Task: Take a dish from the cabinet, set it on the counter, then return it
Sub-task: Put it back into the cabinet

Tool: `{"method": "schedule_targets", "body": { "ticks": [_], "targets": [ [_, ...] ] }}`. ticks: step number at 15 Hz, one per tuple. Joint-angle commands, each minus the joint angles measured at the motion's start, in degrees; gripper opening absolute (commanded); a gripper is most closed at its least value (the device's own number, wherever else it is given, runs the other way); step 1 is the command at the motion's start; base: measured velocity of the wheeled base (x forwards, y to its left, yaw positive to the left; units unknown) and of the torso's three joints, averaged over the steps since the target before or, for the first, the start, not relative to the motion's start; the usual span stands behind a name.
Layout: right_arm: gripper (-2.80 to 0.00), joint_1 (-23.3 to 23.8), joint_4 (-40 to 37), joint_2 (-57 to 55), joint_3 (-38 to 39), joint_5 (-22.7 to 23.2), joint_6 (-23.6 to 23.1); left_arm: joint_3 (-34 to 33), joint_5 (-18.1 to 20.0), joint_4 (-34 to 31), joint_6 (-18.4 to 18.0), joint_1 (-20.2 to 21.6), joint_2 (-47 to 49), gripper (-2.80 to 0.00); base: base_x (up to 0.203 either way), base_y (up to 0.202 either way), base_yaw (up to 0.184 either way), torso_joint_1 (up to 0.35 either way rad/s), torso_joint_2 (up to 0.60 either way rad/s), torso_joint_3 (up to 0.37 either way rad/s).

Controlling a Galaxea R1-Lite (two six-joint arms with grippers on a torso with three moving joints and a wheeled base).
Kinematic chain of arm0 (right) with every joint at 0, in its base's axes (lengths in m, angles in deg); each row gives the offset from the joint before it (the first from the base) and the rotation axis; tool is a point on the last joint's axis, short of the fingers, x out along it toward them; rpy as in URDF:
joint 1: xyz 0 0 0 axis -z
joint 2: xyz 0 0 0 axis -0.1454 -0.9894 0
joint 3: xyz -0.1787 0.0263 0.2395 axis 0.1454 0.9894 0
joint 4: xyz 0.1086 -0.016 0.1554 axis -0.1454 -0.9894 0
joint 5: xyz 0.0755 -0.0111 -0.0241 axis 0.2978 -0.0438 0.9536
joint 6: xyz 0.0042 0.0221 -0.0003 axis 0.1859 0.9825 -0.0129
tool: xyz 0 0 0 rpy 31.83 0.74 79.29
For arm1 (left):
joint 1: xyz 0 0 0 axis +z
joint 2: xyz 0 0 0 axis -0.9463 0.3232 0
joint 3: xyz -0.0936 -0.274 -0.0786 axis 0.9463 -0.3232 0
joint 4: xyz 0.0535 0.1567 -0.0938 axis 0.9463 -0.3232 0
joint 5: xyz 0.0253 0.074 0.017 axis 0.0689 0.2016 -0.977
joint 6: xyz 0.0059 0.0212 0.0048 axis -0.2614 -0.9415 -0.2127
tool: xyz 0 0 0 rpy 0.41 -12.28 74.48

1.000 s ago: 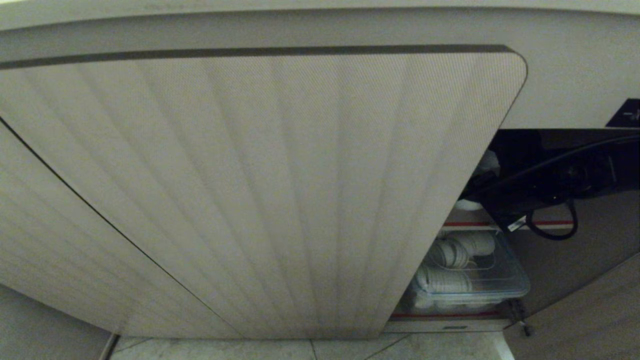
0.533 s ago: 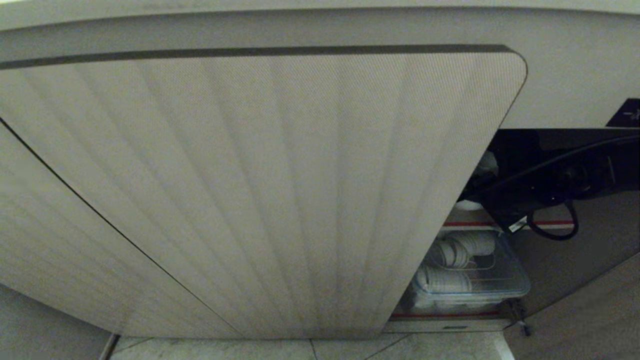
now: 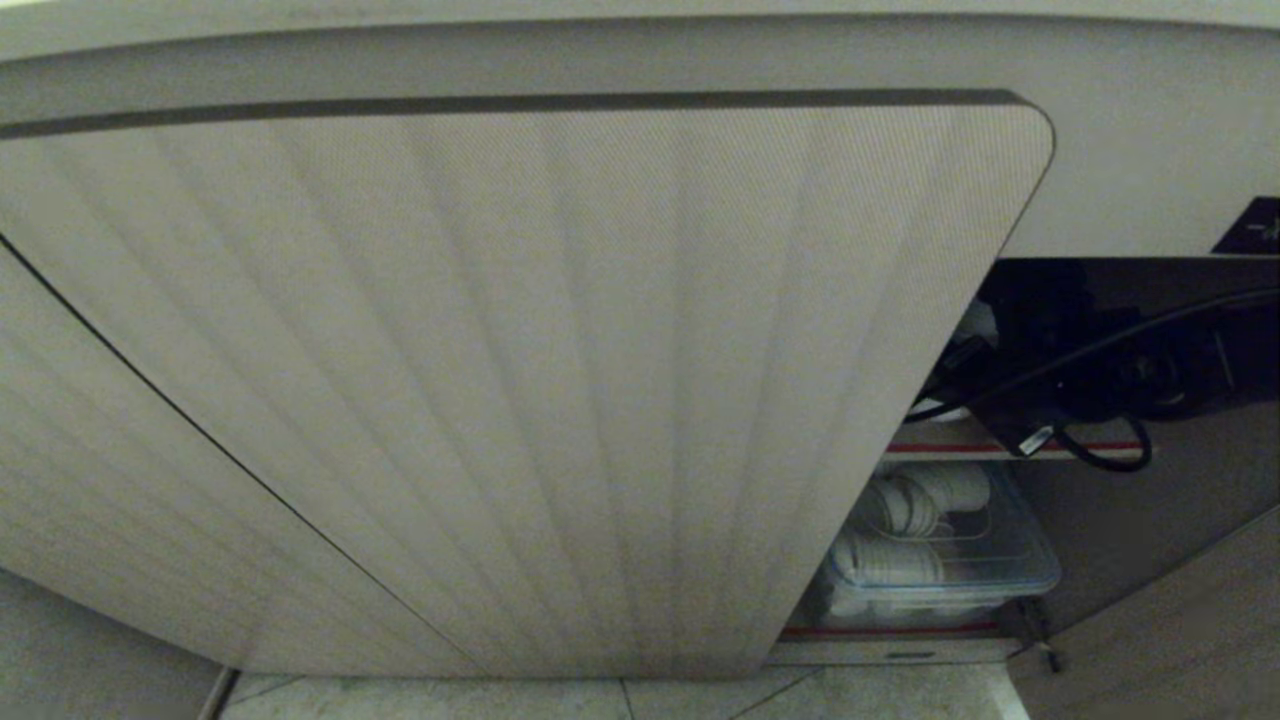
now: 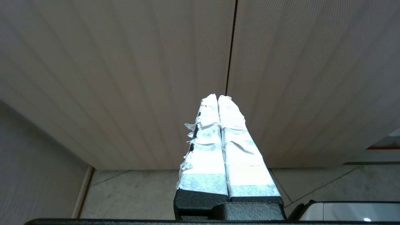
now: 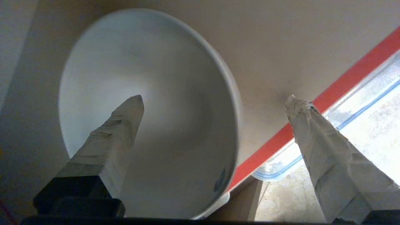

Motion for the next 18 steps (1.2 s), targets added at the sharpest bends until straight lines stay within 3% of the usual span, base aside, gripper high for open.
{"method": "schedule_targets", "body": {
  "ticks": [1,4,13,18],
  "targets": [
    [0.00,0.05,0.12,0.48,0.09,-0.18,-0.55,0.00,0.02,0.02,-0.01,0.00,-0.02,-2.80,0.000,0.000,0.000,0.000,0.00,0.000],
    [0.00,0.08,1.40,0.93,0.35,-2.20,-4.34,0.00,0.02,0.02,-0.01,0.00,-0.02,-2.80,0.000,0.000,0.000,0.000,0.00,0.000],
    [0.00,0.17,2.11,3.71,4.01,-3.06,-7.39,0.00,0.02,0.02,-0.01,0.00,-0.02,-2.80,0.000,0.000,0.000,0.000,0.00,0.000],
    [0.00,0.48,12.51,5.50,11.10,-3.00,-15.39,0.00,0.02,0.02,-0.01,0.00,-0.02,-2.80,0.000,0.000,0.000,0.000,0.00,0.000]
  ]
}}
